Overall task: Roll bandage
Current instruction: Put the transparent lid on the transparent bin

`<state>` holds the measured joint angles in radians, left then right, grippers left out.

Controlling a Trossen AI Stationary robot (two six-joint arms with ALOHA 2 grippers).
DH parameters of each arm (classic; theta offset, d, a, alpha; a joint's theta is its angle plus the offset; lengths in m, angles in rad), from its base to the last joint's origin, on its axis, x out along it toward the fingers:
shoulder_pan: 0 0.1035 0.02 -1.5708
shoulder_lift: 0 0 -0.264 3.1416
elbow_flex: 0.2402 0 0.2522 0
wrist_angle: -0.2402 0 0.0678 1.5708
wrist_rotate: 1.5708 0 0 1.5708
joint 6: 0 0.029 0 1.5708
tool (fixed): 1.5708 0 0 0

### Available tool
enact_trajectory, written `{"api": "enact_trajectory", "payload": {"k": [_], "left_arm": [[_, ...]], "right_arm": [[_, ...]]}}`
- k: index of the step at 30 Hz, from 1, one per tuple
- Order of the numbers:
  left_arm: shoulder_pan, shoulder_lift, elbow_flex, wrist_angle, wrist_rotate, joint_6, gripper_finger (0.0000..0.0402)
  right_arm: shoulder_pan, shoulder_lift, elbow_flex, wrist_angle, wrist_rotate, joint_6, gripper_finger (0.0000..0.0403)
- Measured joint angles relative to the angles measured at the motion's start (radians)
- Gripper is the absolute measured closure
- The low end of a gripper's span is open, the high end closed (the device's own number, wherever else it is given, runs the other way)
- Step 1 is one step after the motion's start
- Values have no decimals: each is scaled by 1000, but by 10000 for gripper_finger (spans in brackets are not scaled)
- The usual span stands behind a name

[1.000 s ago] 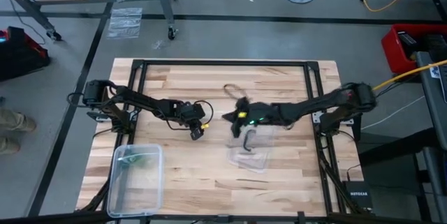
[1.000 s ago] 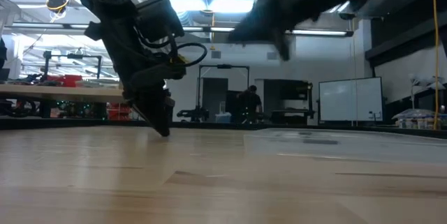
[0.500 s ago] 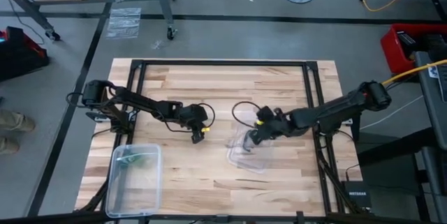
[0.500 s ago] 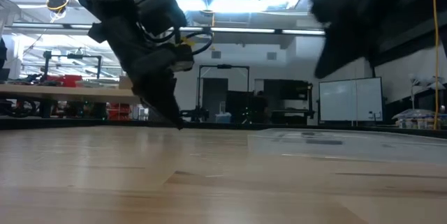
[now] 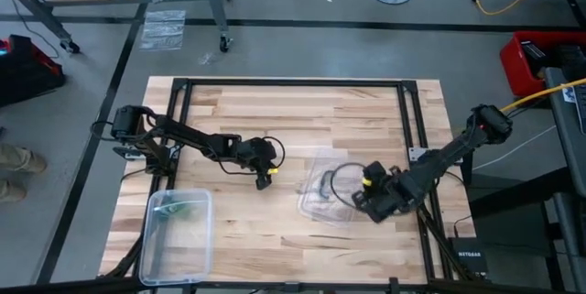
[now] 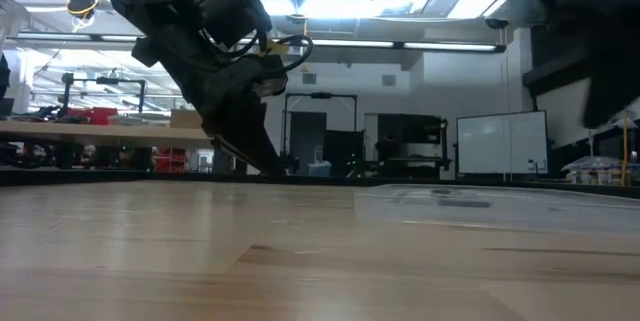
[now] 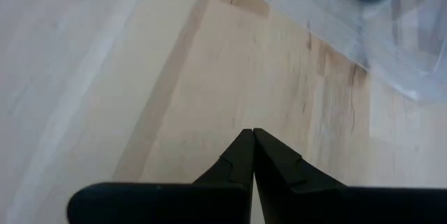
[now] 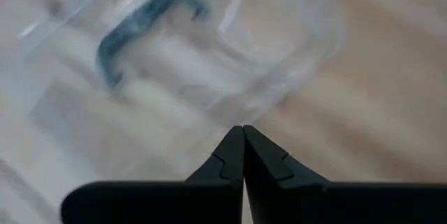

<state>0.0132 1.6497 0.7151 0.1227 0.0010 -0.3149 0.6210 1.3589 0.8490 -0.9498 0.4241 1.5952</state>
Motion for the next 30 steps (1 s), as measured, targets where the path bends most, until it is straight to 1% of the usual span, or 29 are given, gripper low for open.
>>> {"api": "enact_trajectory", "payload": {"k": [3, 6, 10, 12, 19, 23, 27, 30], "left_arm": [[-2, 5, 0, 8, 0, -3, 399], [-12, 10, 0, 18, 0, -13, 399], [-30, 24, 0, 84, 0, -13, 399], [-40, 35, 0, 106, 0, -14, 399], [-75, 82, 0, 140, 0, -40, 399], [-92, 105, 0, 155, 0, -50, 399], [-100, 113, 0, 153, 0, -50, 399], [-100, 113, 0, 164, -1, -52, 399]], "right_arm": [[71, 10, 1, 8, -33, 107, 397], [137, 39, 1, 23, -33, 232, 397], [188, 112, 1, 40, -35, 399, 397], [201, 160, 0, 72, -37, 445, 397], [190, 310, 2, 263, -33, 472, 397], [167, 369, 7, 315, -33, 472, 397], [137, 380, 8, 333, -21, 472, 397], [119, 382, 7, 346, 22, 471, 397]]}}
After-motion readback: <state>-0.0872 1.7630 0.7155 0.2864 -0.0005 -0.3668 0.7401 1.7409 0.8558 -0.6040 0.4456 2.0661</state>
